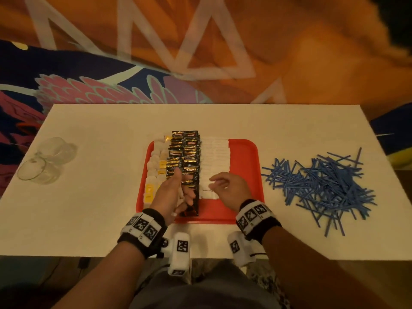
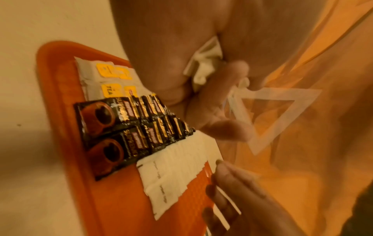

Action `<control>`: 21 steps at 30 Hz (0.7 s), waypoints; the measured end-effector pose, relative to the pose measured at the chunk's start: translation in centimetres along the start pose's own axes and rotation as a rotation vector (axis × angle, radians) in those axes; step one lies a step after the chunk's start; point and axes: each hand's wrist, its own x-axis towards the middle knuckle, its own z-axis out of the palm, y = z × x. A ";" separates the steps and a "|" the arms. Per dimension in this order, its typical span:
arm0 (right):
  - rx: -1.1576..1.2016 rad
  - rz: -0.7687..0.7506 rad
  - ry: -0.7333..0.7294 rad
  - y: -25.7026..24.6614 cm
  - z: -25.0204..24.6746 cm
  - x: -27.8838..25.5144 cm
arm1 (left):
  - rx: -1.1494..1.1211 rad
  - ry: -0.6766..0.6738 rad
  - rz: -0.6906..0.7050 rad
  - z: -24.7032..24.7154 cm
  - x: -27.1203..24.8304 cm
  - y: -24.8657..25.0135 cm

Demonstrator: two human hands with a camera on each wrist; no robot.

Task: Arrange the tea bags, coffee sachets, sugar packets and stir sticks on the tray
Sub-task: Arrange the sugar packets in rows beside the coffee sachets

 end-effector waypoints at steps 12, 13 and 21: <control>0.158 -0.116 -0.246 -5.9 -3.7 -2.6 | -0.058 -0.372 -0.117 5.0 -1.2 3.4; 0.185 -0.100 -0.216 -6.0 -3.8 -2.8 | -0.067 -0.390 -0.111 5.1 -1.2 3.4; 0.261 0.038 0.151 -6.1 -4.9 -2.5 | 0.167 -0.305 0.140 5.6 -1.9 3.5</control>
